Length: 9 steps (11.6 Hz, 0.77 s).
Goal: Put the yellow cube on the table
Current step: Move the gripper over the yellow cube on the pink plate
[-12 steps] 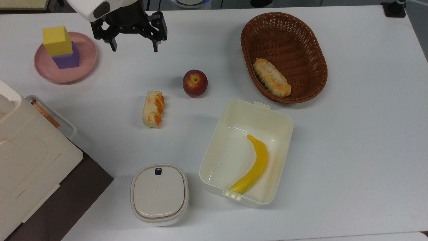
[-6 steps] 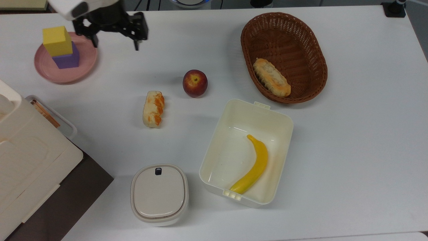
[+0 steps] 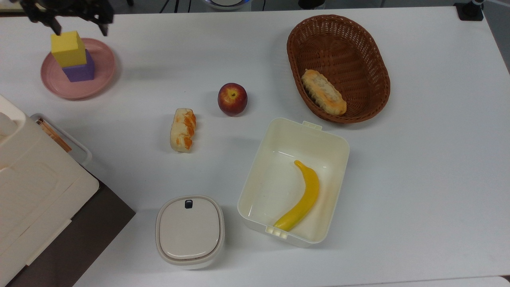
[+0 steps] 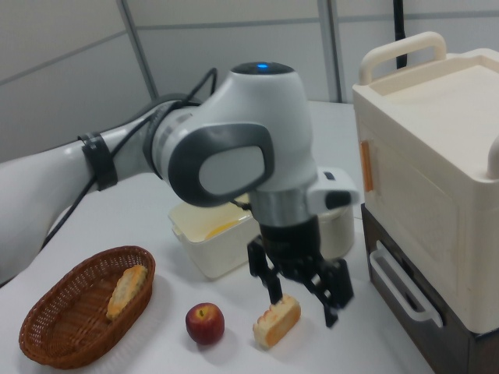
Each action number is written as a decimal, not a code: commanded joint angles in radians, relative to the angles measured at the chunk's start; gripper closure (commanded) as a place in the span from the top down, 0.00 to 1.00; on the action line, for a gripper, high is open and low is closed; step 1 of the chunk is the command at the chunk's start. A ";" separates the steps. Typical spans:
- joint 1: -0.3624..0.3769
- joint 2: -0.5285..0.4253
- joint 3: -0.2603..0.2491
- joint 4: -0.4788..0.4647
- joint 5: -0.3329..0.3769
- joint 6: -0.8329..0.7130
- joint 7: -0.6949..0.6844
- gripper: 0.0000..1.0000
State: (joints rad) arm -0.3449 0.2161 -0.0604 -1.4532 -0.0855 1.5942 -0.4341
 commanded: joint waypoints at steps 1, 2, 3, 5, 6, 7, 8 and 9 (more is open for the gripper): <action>-0.078 -0.009 0.004 -0.022 -0.035 -0.034 -0.130 1.00; -0.091 -0.006 0.004 -0.038 -0.065 -0.034 -0.167 1.00; -0.103 0.009 0.004 -0.041 -0.088 -0.034 -0.192 1.00; -0.129 0.054 0.004 -0.042 -0.118 -0.034 -0.201 1.00; -0.137 0.078 0.004 -0.042 -0.143 -0.033 -0.201 1.00; -0.138 0.098 0.004 -0.049 -0.170 -0.031 -0.202 1.00; -0.138 0.120 0.004 -0.050 -0.198 -0.031 -0.212 1.00; -0.138 0.138 0.004 -0.055 -0.215 -0.033 -0.241 1.00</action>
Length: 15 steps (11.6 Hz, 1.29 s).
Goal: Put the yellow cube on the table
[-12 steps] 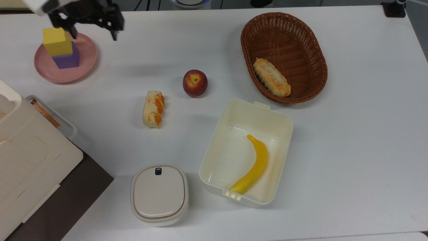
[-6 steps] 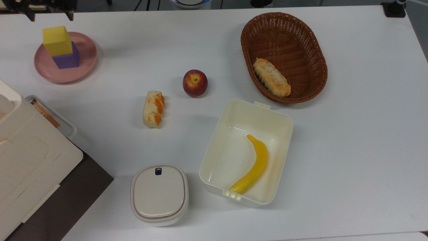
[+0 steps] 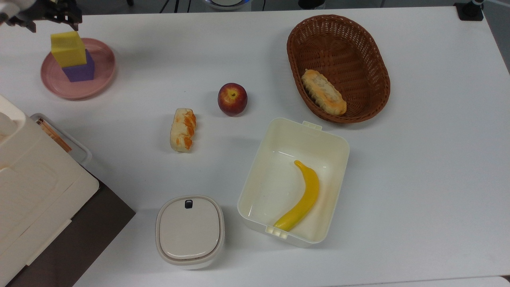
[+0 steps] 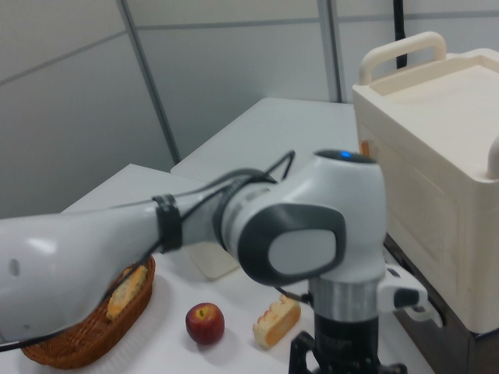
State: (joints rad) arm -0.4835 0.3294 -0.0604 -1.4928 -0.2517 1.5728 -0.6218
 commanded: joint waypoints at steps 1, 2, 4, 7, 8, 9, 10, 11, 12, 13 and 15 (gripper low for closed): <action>-0.006 0.033 0.004 -0.026 -0.052 -0.010 -0.080 1.00; -0.013 0.037 0.004 -0.027 -0.052 -0.010 -0.099 1.00; -0.020 0.056 0.004 -0.040 -0.060 -0.008 -0.118 1.00; -0.020 0.086 0.004 -0.038 -0.083 0.000 -0.118 1.00; -0.020 0.086 0.004 -0.038 -0.086 0.001 -0.119 0.94; -0.020 0.086 0.004 -0.037 -0.087 0.001 -0.122 0.78; -0.018 0.086 0.004 -0.034 -0.087 0.003 -0.124 0.61; -0.017 0.082 0.004 -0.030 -0.086 -0.006 -0.124 0.50; -0.012 0.076 0.004 -0.029 -0.084 -0.011 -0.124 0.48; -0.010 0.065 0.005 -0.027 -0.083 -0.013 -0.122 0.48; -0.009 0.043 0.013 -0.023 -0.074 -0.014 -0.119 0.48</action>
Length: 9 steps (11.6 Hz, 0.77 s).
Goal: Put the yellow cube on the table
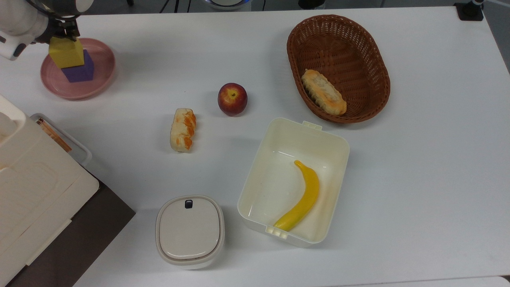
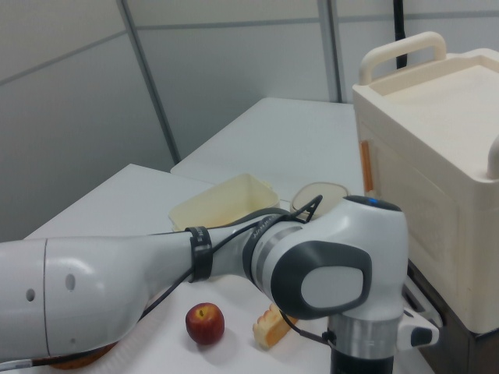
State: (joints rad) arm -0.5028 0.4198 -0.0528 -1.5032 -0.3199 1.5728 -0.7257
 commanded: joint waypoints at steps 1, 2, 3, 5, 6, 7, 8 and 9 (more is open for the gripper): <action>0.013 -0.052 0.008 0.006 0.001 -0.026 -0.009 0.48; 0.027 -0.053 0.010 0.020 0.007 -0.055 -0.004 0.48; 0.053 -0.055 0.010 0.026 0.024 -0.068 -0.001 0.48; 0.096 -0.058 0.010 0.026 0.082 -0.068 0.070 0.48; 0.128 -0.056 0.010 0.024 0.090 -0.069 0.100 0.48; 0.162 -0.056 0.010 0.018 0.097 -0.070 0.126 0.49; 0.197 -0.053 0.010 0.017 0.111 -0.085 0.137 0.52; 0.234 -0.053 0.010 0.017 0.125 -0.095 0.140 0.52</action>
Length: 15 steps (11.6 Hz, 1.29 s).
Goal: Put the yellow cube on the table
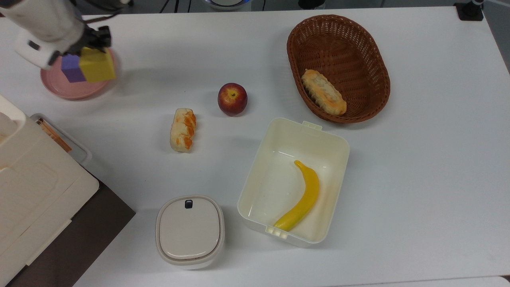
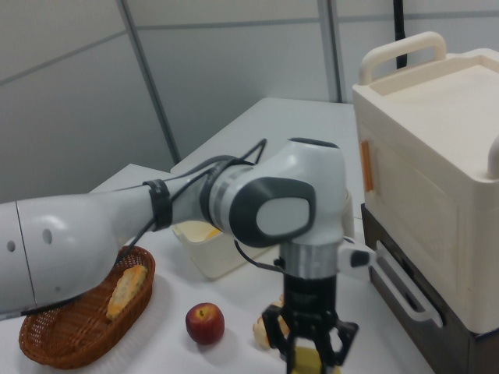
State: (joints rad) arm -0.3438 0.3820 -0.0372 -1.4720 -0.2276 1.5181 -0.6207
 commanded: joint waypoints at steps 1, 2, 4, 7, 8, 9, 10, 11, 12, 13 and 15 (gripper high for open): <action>0.104 -0.017 -0.006 -0.014 0.045 -0.042 0.038 0.55; 0.132 -0.017 -0.006 -0.014 0.060 -0.053 0.050 0.56; 0.202 -0.018 -0.006 -0.010 0.067 -0.103 0.078 0.64; 0.264 -0.021 -0.007 -0.005 0.067 -0.130 0.134 1.00; 0.269 -0.035 -0.006 -0.005 0.067 -0.130 0.134 1.00; 0.273 -0.044 -0.006 -0.004 0.071 -0.130 0.136 1.00; 0.276 -0.061 -0.006 -0.004 0.071 -0.130 0.137 1.00; 0.287 -0.080 -0.007 0.010 0.071 -0.128 0.137 1.00; 0.293 -0.089 -0.007 0.036 0.073 -0.128 0.150 1.00; 0.293 -0.092 -0.006 0.057 0.070 -0.127 0.185 1.00; 0.307 -0.097 -0.007 0.102 0.065 -0.101 0.277 1.00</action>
State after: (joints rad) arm -0.0630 0.3008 -0.0334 -1.4122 -0.1748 1.4104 -0.4404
